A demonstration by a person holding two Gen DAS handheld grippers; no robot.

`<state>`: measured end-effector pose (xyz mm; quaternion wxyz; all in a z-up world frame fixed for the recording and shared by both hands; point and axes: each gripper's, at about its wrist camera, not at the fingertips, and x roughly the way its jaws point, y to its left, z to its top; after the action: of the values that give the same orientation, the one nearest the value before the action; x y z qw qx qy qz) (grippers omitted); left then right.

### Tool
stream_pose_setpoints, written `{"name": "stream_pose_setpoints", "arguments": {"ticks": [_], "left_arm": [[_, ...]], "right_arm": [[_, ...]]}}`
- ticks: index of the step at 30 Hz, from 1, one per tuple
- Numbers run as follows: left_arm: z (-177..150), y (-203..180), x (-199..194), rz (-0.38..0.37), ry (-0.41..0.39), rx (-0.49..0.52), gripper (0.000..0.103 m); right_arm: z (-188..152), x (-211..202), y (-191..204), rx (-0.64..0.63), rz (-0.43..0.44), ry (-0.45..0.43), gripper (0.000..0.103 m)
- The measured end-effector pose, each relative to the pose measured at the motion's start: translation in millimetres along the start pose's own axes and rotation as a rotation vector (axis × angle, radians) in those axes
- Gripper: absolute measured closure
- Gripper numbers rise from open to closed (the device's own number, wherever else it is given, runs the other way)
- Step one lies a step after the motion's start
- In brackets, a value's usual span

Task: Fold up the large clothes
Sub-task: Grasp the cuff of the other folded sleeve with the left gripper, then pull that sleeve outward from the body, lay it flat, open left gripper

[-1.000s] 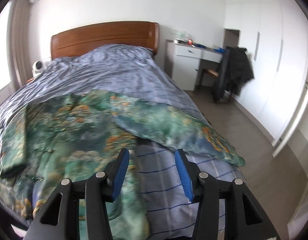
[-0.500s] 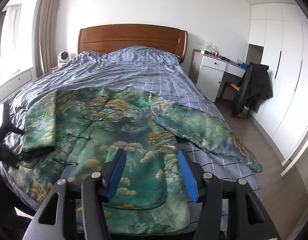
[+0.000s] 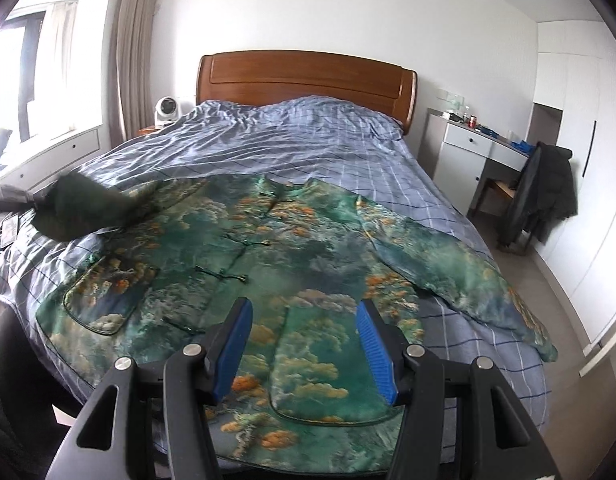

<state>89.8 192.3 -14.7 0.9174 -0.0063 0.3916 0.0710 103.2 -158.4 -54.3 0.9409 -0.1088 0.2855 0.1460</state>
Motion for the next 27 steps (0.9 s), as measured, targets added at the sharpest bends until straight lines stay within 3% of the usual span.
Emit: {"name": "stream_pose_setpoints", "arguments": {"ticks": [6, 11, 17, 22, 25, 27], "left_arm": [[-14.0, 95.0, 12.1, 0.269, -0.003, -0.253, 0.097], [-47.3, 158.8, 53.7, 0.401, 0.078, -0.461, 0.097], [-74.9, 191.3, 97.4, 0.463, 0.159, -0.533, 0.097], [-81.8, 197.9, 110.9, 0.506, 0.2, -0.541, 0.096], [-83.6, 198.7, 109.7, 0.574, 0.227, -0.53, 0.09], [-87.2, 198.1, 103.1, 0.605, 0.226, -0.539, 0.072]], "right_arm": [[1.5, 0.6, 9.0, 0.001, 0.025, 0.002, 0.048], [1.2, -1.3, 10.2, 0.006, 0.025, 0.005, 0.048], [0.1, -2.9, 10.7, 0.016, 0.021, 0.013, 0.048], [-0.8, -3.3, 12.7, 0.007, 0.022, 0.012, 0.048], [-3.2, -2.5, 13.0, 0.008, 0.026, 0.015, 0.048], [-5.4, -0.3, 12.9, 0.014, 0.032, 0.026, 0.048]]}}
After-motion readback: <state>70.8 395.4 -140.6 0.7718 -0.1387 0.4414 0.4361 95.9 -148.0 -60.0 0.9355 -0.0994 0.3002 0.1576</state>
